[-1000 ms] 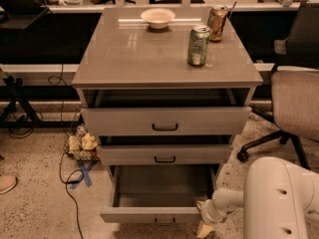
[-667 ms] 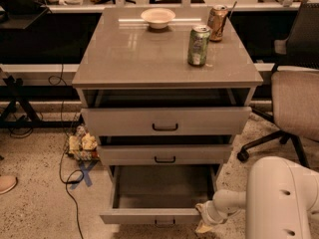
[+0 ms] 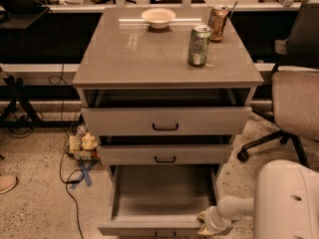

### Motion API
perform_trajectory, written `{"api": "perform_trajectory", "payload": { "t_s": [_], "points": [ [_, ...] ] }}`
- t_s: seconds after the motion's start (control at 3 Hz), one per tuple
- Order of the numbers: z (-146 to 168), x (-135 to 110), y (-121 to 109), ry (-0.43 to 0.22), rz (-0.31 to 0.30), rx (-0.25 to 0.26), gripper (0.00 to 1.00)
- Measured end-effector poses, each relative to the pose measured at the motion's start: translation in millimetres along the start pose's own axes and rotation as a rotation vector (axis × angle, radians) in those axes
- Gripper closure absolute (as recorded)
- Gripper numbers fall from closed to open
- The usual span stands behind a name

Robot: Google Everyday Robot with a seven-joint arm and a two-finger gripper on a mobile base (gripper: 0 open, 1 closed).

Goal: Open bottom drawer

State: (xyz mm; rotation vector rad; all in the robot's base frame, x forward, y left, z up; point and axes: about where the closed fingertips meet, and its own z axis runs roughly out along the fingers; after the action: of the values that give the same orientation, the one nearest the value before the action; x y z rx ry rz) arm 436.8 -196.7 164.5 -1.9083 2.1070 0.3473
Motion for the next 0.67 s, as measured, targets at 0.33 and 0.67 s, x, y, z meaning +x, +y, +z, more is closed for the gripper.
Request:
{"api": "perform_trajectory", "payload": {
  "t_s": [0.33,0.67],
  "points": [
    [-5.0,10.5,22.0,-0.017,0.043,0.026,1.00],
    [-4.9,10.3,22.0,-0.017,0.043,0.026,0.81]
  ]
}}
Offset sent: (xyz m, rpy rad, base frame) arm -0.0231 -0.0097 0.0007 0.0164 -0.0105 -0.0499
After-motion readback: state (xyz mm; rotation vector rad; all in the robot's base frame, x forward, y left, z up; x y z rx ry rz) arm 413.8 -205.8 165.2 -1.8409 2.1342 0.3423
